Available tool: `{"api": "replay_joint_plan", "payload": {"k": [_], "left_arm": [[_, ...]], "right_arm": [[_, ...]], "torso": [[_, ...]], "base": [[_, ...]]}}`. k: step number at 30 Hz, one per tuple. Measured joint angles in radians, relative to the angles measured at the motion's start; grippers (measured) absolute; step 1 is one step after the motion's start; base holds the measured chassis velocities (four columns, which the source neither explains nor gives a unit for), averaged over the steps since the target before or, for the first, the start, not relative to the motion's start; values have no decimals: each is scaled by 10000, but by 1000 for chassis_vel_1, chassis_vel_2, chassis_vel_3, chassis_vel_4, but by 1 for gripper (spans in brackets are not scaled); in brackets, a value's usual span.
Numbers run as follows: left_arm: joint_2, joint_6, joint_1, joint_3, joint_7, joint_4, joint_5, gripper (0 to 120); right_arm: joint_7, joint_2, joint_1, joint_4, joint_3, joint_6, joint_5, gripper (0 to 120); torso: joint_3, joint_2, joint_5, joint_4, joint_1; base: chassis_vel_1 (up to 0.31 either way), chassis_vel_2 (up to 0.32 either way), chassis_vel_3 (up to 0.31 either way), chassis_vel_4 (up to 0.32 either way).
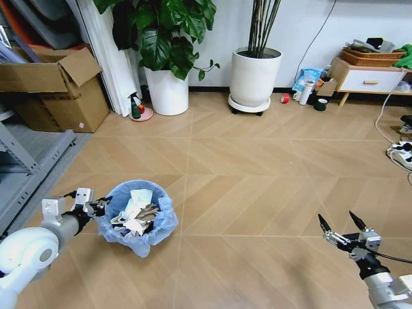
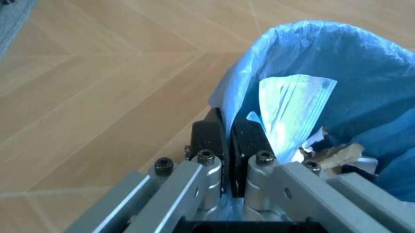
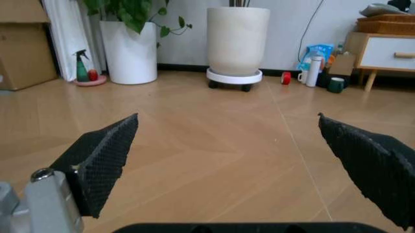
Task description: Pick up the trash bin and place the garbage on the floor into it.
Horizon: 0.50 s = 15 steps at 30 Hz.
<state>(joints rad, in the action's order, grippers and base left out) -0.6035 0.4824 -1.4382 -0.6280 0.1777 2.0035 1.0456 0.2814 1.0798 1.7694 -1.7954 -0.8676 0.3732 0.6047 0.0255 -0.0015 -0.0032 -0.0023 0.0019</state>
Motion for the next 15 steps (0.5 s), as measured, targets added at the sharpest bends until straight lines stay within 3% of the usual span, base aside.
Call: {"api": "replay_joint_plan", "payload": {"k": [15], "left_arm": [[2, 10, -37, -71, 61, 73, -2, 0]], "right_arm": [[29, -45, 30, -54, -76, 38, 32, 100]], "torso": [[-1, 0, 7, 0, -1]], "base": [[229, -156, -238, 154]]}}
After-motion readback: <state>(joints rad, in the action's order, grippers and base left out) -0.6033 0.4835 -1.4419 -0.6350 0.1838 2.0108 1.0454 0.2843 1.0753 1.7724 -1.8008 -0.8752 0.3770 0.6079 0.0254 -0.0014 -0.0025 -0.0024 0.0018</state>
